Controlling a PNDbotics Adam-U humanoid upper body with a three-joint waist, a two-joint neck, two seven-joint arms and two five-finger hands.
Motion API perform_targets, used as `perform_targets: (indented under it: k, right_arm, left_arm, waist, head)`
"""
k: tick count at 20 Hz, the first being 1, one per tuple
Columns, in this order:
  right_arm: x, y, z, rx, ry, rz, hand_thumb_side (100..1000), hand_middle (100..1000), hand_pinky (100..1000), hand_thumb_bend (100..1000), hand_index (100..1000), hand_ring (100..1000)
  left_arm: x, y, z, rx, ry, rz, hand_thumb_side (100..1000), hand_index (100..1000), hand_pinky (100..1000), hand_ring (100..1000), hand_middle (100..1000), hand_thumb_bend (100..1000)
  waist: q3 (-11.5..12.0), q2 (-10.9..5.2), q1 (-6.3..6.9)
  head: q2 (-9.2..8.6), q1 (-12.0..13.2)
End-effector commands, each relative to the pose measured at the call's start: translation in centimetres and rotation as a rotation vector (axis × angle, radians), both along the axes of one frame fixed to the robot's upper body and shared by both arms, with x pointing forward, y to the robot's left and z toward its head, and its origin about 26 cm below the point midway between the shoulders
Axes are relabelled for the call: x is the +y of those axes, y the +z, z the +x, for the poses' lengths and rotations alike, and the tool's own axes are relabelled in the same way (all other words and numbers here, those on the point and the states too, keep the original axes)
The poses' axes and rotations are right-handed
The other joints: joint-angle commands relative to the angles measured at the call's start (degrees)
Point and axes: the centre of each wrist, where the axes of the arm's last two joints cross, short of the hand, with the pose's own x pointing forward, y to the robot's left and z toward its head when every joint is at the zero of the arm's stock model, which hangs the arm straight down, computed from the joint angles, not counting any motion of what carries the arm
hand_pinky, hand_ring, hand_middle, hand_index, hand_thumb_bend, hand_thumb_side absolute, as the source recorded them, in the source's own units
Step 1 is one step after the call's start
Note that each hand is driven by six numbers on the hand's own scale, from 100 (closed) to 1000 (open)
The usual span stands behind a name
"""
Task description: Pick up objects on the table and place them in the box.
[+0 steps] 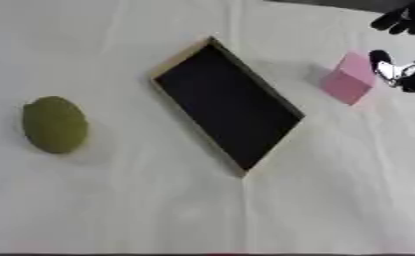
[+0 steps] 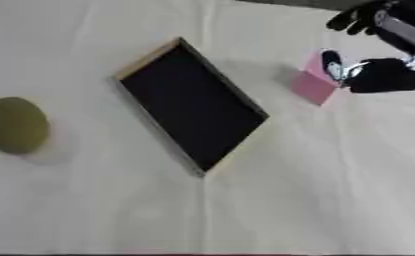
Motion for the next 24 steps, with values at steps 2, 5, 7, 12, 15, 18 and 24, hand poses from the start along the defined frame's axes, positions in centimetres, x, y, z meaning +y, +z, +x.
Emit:
perform_targets:
  k: [2, 5, 7, 12, 15, 18, 24]
  right_arm:
    - [-0.6, 0.8, 0.3, 0.001, -0.037, -0.037, 452, 841, 898, 205, 883, 890]
    - [-1.0, 0.7, 0.7, 0.007, -0.053, -0.054, 447, 845, 900, 226, 890, 893]
    - [-1.2, 0.7, 1.0, 0.008, -0.056, -0.060, 415, 852, 906, 256, 894, 905]
    - [-1.6, 0.5, 1.4, 0.024, -0.063, -0.075, 397, 861, 912, 300, 904, 918]
    - [-1.9, 0.4, 1.7, 0.026, -0.075, -0.075, 405, 863, 912, 304, 905, 922]
    - [-2.3, 0.3, 2.1, 0.029, -0.091, -0.067, 430, 862, 911, 270, 903, 921]
    - [-3.1, -0.1, 2.8, 0.030, -0.126, -0.040, 459, 857, 906, 230, 901, 917]
  left_arm:
    - [0.0, 1.0, -0.3, -0.025, -0.007, 0.026, 658, 856, 859, 805, 776, 139]
    - [0.0, 1.0, -0.3, -0.023, -0.008, 0.025, 660, 856, 859, 805, 776, 136]
    - [0.0, 1.0, -0.3, -0.022, -0.010, 0.025, 653, 856, 860, 806, 776, 130]
    - [-0.1, 1.0, -0.2, -0.020, -0.012, 0.025, 659, 856, 860, 805, 775, 126]
    - [-0.1, 1.0, -0.3, -0.018, -0.012, 0.023, 663, 856, 860, 805, 774, 123]
    - [-0.1, 0.9, -0.3, -0.017, -0.012, 0.020, 665, 856, 860, 804, 774, 120]
    - [-0.1, 0.9, -0.2, -0.015, -0.014, 0.017, 671, 856, 861, 803, 773, 114]
  waist:
    - [0.2, -0.83, 0.25]
    - [0.4, -0.64, 0.23]
    - [0.4, -0.51, 0.22]
    - [0.7, -0.10, 0.25]
    - [0.8, 0.12, 0.27]
    - [0.8, 0.34, 0.27]
    - [1.1, 0.91, 0.33]
  head:
    - [-0.33, -0.4]
    - [-0.36, -0.4]
    - [-0.38, -0.4]
    - [-0.54, -0.5]
    - [-0.65, -0.6]
    - [-0.83, -0.7]
    - [-1.37, -1.1]
